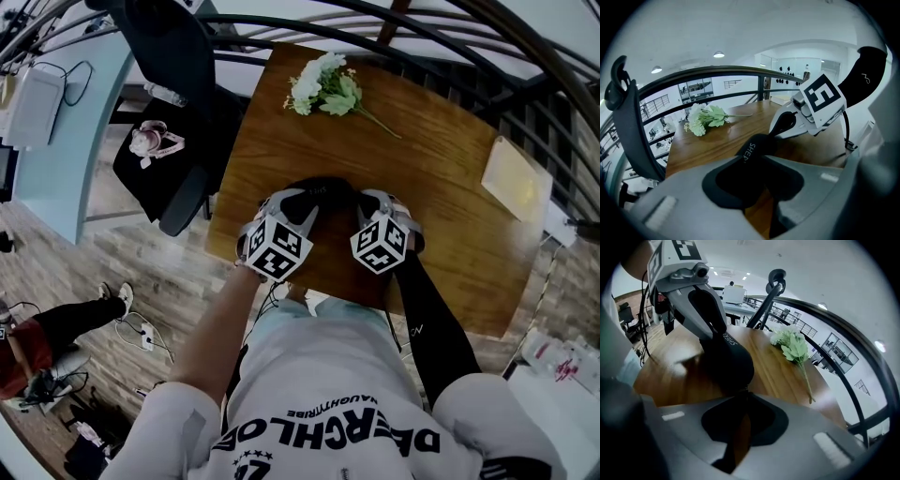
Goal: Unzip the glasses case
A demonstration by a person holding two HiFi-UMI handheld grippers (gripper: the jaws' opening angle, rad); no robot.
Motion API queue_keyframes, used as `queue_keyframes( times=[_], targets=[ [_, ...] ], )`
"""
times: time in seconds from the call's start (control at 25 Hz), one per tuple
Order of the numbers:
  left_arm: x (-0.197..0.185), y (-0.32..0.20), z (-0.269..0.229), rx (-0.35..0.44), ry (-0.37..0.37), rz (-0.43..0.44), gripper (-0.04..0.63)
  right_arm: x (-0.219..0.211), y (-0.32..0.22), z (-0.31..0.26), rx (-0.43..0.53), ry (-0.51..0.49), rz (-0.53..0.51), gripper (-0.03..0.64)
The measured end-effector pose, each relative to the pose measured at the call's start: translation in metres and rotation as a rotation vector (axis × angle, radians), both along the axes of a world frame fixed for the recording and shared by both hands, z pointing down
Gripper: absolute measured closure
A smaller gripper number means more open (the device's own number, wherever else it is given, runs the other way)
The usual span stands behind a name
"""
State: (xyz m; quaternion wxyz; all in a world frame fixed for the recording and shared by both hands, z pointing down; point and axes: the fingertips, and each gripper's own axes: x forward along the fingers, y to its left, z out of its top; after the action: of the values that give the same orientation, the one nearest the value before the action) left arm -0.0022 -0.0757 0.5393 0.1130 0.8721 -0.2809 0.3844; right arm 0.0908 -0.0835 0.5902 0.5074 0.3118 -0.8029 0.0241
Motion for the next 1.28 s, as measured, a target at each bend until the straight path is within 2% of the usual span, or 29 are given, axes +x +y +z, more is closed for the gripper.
queue_keyframes(
  times=[0.12, 0.24, 0.36, 0.56, 0.8, 0.96, 1.08, 1.16, 1.28],
  targets=[
    [0.004, 0.015, -0.010, 0.008, -0.003, 0.032, 0.486, 0.004, 0.008, 0.001, -0.037, -0.028, 0.062, 0.581],
    [0.010, 0.041, -0.001, -0.069, 0.040, 0.040, 0.532, 0.006, 0.019, -0.001, -0.069, -0.056, 0.106, 0.581],
    [0.003, 0.058, 0.018, -0.111, 0.016, 0.025, 0.532, 0.004, 0.032, -0.004, -0.082, -0.070, 0.128, 0.581],
    [-0.023, 0.049, 0.020, -0.072, 0.010, -0.067, 0.532, -0.011, 0.061, -0.010, -0.093, -0.075, 0.124, 0.581],
    [-0.045, 0.033, 0.022, -0.049, -0.009, -0.099, 0.534, -0.043, 0.088, -0.011, -0.098, -0.094, 0.100, 0.581],
    [-0.049, 0.032, 0.010, -0.041, 0.007, -0.067, 0.534, -0.053, 0.092, -0.010, -0.090, -0.103, 0.125, 0.580],
    [-0.034, 0.025, -0.012, 0.021, 0.047, -0.016, 0.534, -0.054, 0.089, -0.011, -0.053, -0.096, 0.141, 0.580],
    [-0.019, 0.019, -0.018, 0.052, 0.038, 0.036, 0.534, -0.054, 0.086, -0.011, -0.035, -0.088, 0.149, 0.580],
    [-0.004, 0.015, -0.008, 0.029, 0.018, 0.054, 0.532, -0.053, 0.086, -0.010, -0.042, -0.093, 0.156, 0.580]
  ],
)
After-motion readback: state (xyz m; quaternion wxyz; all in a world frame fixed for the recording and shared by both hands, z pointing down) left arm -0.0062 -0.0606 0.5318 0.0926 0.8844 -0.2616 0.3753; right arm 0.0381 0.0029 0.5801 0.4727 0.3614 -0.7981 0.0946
